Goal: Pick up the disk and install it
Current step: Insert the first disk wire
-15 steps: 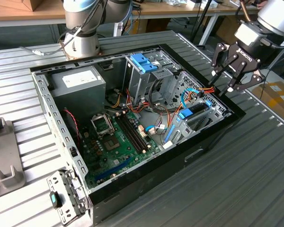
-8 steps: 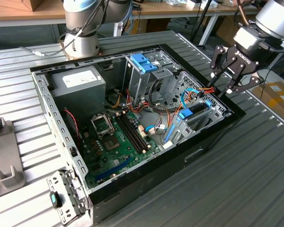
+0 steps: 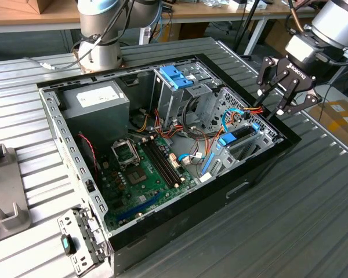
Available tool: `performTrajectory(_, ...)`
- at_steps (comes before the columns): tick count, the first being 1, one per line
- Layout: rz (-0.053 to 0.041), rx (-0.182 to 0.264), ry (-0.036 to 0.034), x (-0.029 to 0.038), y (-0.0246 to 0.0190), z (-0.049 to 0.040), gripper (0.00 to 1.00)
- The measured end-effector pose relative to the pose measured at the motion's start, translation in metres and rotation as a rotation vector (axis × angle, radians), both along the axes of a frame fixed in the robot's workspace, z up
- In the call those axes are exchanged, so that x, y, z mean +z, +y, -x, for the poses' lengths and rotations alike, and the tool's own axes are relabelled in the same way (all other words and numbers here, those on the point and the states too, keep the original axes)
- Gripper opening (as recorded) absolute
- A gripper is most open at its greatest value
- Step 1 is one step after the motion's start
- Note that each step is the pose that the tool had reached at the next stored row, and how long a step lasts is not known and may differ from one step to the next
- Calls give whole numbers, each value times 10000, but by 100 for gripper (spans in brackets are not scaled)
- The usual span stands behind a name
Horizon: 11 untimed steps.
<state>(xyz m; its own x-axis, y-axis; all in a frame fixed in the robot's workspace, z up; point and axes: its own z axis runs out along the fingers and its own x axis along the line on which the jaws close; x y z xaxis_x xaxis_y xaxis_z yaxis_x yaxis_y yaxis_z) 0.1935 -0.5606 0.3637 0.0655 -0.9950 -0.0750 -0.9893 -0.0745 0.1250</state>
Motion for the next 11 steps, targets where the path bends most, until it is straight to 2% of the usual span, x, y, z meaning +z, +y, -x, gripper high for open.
performTrajectory(3, 0, 1, 0, 0, 0, 0, 47)
performTrajectory(4, 0, 2, 0, 0, 0, 0, 40)
performTrajectory(5, 0, 2, 1, 0, 0, 0, 27)
performTrajectory(6, 0, 3, 1, 0, 0, 0, 27)
performTrajectory(8, 0, 3, 0, 0, 0, 0, 20)
performTrajectory(11, 0, 5, 0, 0, 0, -1, 20)
